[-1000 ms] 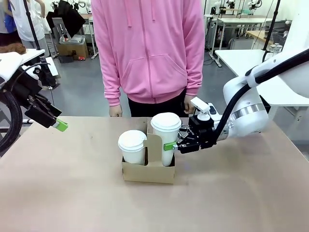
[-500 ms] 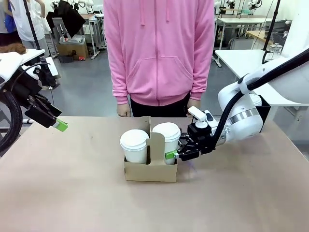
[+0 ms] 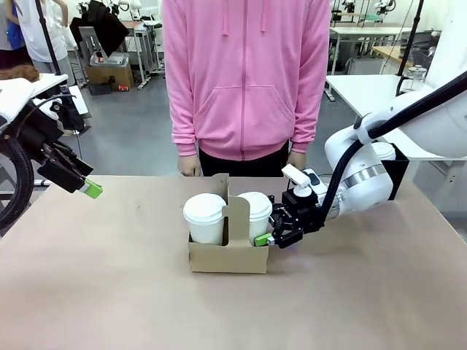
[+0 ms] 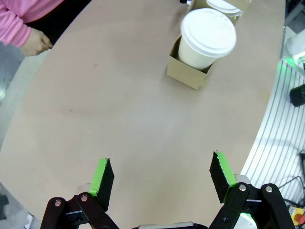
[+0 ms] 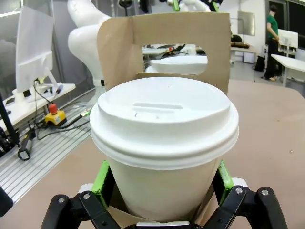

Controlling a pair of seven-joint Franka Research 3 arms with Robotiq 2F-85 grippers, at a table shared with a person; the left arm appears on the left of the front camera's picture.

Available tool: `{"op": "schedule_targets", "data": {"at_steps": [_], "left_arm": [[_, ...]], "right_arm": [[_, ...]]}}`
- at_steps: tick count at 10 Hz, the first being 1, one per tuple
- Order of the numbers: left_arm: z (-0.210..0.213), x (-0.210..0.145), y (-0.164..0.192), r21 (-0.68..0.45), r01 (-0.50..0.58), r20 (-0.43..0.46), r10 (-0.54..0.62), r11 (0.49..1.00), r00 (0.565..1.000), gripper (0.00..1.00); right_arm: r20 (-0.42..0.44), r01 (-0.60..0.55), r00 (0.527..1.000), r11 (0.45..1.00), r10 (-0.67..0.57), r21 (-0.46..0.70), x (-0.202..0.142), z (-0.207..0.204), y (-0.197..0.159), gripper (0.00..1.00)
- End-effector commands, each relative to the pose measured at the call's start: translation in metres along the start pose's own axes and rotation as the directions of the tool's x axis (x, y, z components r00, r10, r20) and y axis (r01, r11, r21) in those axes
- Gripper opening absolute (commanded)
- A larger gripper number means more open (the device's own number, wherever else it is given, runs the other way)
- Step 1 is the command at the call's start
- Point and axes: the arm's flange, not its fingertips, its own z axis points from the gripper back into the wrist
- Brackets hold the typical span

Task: Pour a drink into a cup and package it in a carrier.
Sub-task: Insert the held 600 ml Paper Cup into the Cup Carrier.

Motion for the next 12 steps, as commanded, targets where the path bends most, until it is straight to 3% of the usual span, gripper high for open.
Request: {"op": "schedule_targets", "data": {"at_steps": [1, 5, 7, 8, 10, 12], "left_arm": [[0.002, 0.000, -0.001, -0.005, 0.000, 0.009, 0.000, 1.000, 1.000, 1.00], [0.002, 0.000, -0.001, -0.005, 0.000, 0.009, 0.000, 1.000, 1.000, 1.00], [0.002, 0.000, -0.001, -0.005, 0.000, 0.009, 0.000, 1.000, 1.000, 1.00], [0.002, 0.000, -0.001, -0.005, 0.000, 0.009, 0.000, 1.000, 1.000, 1.00], [0.002, 0.000, -0.001, -0.005, 0.000, 0.009, 0.000, 1.000, 1.000, 1.00], [0.002, 0.000, -0.001, -0.005, 0.000, 0.009, 0.000, 1.000, 1.000, 1.00]], "right_arm": [[-0.057, -0.047, 0.997, 0.999, 0.047, -0.002, 0.005, 0.008, 0.004, 1.00], [-0.049, -0.100, 0.994, 0.990, 0.095, -0.102, 0.038, 0.052, 0.023, 1.00], [-0.105, -0.068, 0.993, 0.974, 0.046, -0.216, 0.060, 0.089, 0.031, 1.00], [-0.157, -0.054, 0.988, 0.935, -0.002, -0.351, 0.072, 0.115, 0.041, 1.00], [-0.145, 0.040, 0.979, 0.831, -0.144, -0.555, 0.101, 0.167, 0.083, 1.00], [-0.149, 0.122, 0.942, 0.721, -0.301, -0.682, 0.121, 0.210, 0.133, 1.00]]}}
